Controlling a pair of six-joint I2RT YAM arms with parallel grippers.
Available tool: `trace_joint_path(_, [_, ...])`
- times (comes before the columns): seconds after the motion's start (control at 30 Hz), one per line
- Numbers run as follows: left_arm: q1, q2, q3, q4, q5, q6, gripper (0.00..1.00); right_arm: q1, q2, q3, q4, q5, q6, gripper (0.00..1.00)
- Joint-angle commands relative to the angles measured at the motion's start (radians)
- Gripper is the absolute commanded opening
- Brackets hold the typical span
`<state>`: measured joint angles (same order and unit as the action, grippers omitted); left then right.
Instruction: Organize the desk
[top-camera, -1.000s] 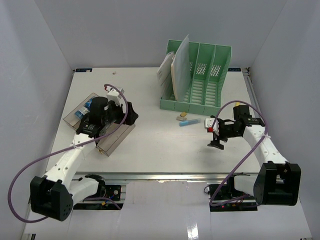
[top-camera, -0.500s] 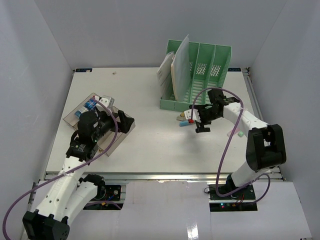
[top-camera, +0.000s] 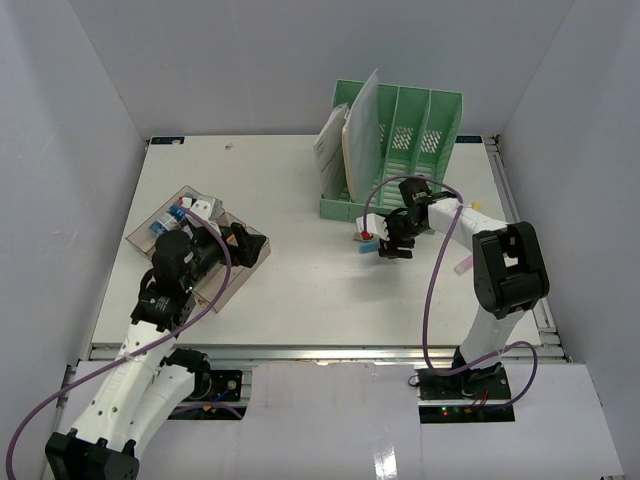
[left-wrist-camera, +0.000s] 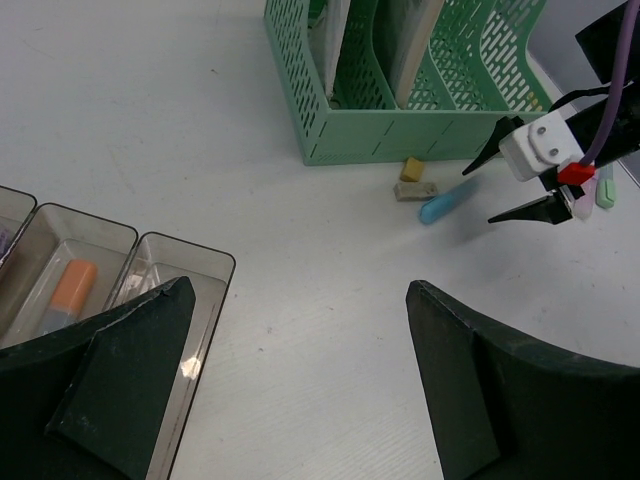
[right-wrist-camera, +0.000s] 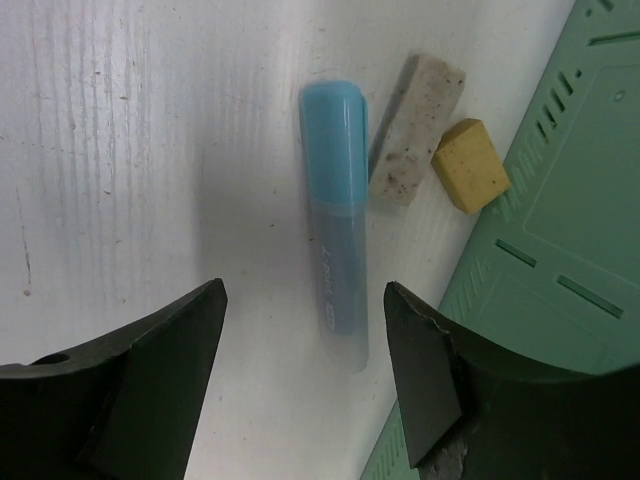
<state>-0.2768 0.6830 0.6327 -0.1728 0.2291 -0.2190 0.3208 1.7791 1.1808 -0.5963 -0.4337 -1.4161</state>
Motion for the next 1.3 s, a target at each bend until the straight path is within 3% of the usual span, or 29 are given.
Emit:
trace_joint_path(0.0, [0.003,0.009,0.000,0.028,0.029,-0.019,0.98,0.034,0.016,-0.023,0.051,0.060,0.029,0.70])
trace_joint_path(0.33, [0.002,0.015,-0.018,0.069,0.133,-0.038,0.98,0.044,0.010,-0.091,0.059,0.047,0.037,0.42])
trace_joint_path(0.53, [0.004,0.051,-0.063,0.165,0.381,-0.131,0.98,0.044,-0.048,-0.173,0.060,0.028,0.054,0.28])
trace_joint_path(0.7, [-0.003,0.091,-0.204,0.506,0.479,-0.504,0.98,0.044,-0.105,-0.213,0.090,-0.012,0.189,0.18])
trace_joint_path(0.87, [-0.095,0.186,-0.299,0.782,0.366,-0.733,0.98,0.044,-0.204,-0.224,0.101,-0.152,0.402,0.13])
trace_joint_path(1.03, [-0.292,0.378,-0.199,0.827,0.164,-0.737,0.98,0.042,-0.268,-0.197,0.049,-0.321,0.539,0.08])
trace_joint_path(1.27, [-0.421,0.637,-0.055,0.884,0.010,-0.815,0.95,0.022,-0.320,-0.187,0.053,-0.486,0.695,0.08])
